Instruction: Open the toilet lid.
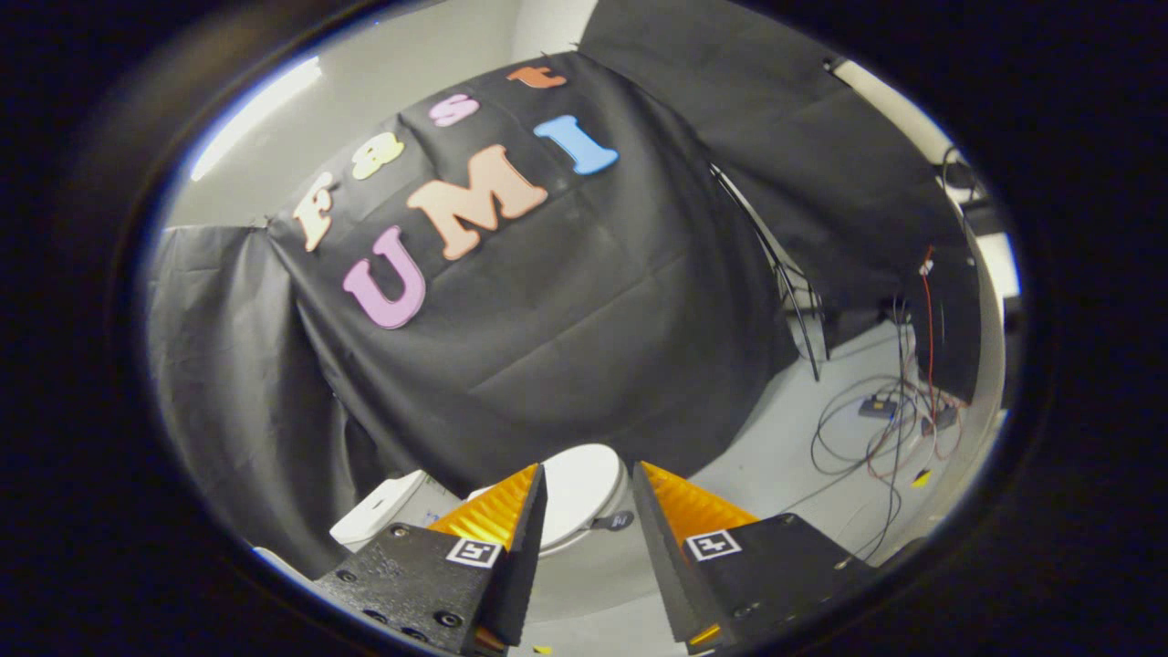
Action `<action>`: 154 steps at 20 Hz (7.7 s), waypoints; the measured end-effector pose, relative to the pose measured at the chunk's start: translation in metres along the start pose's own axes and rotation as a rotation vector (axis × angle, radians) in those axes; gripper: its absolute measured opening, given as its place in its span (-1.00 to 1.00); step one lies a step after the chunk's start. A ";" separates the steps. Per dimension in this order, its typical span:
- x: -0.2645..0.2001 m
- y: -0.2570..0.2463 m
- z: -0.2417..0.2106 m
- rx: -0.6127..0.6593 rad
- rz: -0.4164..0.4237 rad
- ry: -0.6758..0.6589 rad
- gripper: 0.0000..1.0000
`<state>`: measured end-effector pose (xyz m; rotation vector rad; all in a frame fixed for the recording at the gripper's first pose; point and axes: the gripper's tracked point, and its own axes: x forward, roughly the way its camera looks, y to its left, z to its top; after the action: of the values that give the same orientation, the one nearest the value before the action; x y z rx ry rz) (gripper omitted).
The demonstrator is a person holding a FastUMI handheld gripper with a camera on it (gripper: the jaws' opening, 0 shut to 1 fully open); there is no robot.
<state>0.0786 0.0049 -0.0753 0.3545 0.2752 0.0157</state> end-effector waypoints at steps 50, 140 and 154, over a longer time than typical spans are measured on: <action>0.245 -0.014 -0.119 0.780 0.139 0.026 -0.94; 0.138 0.412 0.078 -0.645 0.454 -0.209 0.26; 0.069 0.146 0.169 -0.619 0.347 -0.225 0.26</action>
<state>0.1953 0.0887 0.1091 -0.2161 -0.0251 0.3924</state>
